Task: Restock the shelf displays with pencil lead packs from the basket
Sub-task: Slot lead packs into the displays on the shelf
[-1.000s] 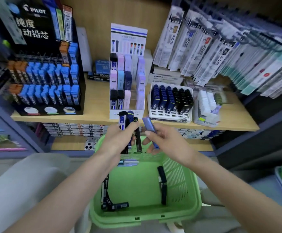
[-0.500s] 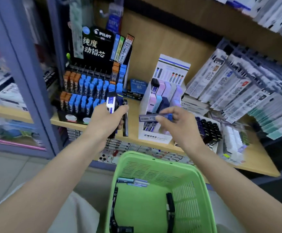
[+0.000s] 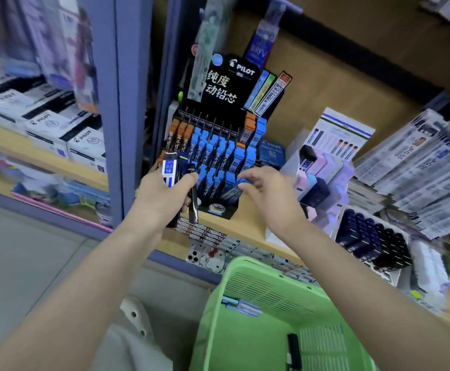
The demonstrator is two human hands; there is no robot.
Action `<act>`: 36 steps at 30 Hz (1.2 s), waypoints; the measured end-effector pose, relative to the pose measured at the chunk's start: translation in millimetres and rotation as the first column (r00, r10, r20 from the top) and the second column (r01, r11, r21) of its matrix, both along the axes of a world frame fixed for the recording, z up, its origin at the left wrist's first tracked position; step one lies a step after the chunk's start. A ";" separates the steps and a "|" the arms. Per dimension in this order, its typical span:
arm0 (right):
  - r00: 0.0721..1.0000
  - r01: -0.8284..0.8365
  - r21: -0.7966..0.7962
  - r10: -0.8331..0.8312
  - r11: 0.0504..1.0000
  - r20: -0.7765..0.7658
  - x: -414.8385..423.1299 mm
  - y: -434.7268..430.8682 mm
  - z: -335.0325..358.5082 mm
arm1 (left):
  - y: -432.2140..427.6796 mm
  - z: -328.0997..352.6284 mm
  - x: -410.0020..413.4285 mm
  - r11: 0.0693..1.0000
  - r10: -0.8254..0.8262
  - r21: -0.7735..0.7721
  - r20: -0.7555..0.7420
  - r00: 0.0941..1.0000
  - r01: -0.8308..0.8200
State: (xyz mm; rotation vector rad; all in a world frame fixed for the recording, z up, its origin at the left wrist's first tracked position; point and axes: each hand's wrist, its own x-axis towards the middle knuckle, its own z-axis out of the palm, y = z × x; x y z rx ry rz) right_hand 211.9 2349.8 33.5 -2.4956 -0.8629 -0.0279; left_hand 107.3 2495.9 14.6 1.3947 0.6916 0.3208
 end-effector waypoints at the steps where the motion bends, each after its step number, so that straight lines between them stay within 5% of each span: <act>1: 1.000 -0.009 -0.032 0.010 0.999 0.011 0.9 1.4 -1.6 | 2.2 -1.1 -0.7 1.000 0.002 0.001 0.000 1.000 -0.002; 8: 0.999 -0.001 -0.055 -0.001 0.999 -0.039 3.2 5.3 -8.3 | 3.4 0.1 3.1 1.000 -0.010 -0.004 0.003 1.000 0.010; 18: 0.990 -0.033 -0.199 0.059 0.979 0.127 10.4 13.0 -16.2 | 2.4 3.1 5.9 0.999 -0.018 -0.028 0.000 1.000 0.018; 26: 0.985 0.009 -0.131 0.014 0.991 0.174 6.9 9.9 -18.7 | -4.5 5.7 6.9 0.994 -0.063 -0.086 0.004 0.998 0.063; 30: 0.990 0.030 0.172 -0.005 0.985 -0.141 -20.6 6.9 -4.8 | -6.0 7.7 6.8 0.988 -0.070 -0.137 0.014 0.997 0.071; 33: 0.798 0.108 0.270 0.078 0.957 -0.598 -47.2 2.3 3.6 | -10.5 9.7 7.9 0.987 -0.091 -0.130 0.021 0.996 0.093; 36: 0.641 0.179 0.332 0.146 0.926 -0.753 -58.2 -4.4 7.3 | -17.4 11.7 8.4 0.982 -0.153 -0.107 0.025 0.988 0.154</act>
